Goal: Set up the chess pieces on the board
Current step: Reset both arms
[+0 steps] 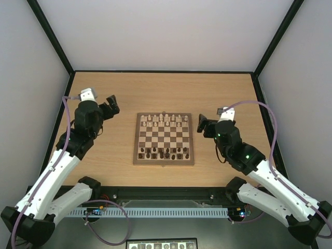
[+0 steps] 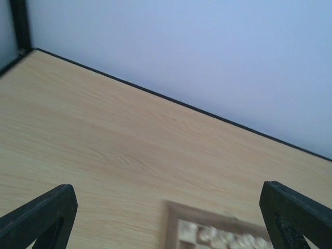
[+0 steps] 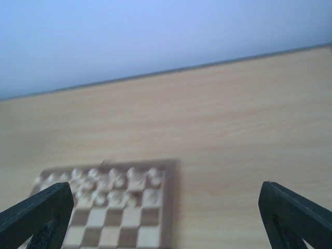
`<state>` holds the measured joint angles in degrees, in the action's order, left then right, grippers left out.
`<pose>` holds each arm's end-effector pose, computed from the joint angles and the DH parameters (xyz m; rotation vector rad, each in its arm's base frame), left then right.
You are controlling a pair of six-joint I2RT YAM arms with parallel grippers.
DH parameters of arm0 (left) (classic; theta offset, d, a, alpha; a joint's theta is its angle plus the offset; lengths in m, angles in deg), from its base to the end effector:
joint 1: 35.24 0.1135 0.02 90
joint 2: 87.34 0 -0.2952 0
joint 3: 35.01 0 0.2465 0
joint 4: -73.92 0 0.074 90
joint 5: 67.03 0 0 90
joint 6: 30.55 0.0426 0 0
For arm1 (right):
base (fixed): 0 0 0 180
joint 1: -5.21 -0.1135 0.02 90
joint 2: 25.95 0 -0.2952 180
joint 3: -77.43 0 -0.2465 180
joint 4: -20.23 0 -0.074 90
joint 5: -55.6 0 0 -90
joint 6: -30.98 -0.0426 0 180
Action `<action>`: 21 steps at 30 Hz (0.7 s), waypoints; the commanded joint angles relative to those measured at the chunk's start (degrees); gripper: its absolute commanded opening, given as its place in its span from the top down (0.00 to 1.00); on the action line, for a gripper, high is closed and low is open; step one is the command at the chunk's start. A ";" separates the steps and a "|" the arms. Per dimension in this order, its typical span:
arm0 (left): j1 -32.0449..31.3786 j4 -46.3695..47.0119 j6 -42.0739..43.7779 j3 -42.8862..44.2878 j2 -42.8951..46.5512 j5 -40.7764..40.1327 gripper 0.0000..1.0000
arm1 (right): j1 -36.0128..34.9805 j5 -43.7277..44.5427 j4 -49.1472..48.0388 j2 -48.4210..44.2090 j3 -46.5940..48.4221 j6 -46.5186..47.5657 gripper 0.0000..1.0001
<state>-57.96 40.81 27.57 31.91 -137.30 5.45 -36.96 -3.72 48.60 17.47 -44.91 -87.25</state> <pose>0.1673 -0.0561 0.3795 -0.3601 1.8212 -0.3831 0.1271 0.0858 0.3500 0.1600 1.7925 0.3962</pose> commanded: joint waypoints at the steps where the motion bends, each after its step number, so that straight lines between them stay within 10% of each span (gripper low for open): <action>1: 5.00 8.07 3.96 -5.18 0.63 -5.38 0.01 | 0.28 17.72 -14.25 -6.13 -5.55 9.42 0.01; 8: 13.66 21.66 6.07 -15.39 -7.57 -9.10 0.01 | 8.47 21.32 -33.53 -8.63 -19.09 17.87 0.01; 21: 21.81 43.29 10.76 -19.09 -29.55 0.26 0.01 | 33.77 5.74 -66.53 27.30 -26.85 12.44 0.01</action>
<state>-37.43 76.26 36.36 10.78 -164.44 3.29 -5.23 3.69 -2.94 38.69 -72.41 -74.05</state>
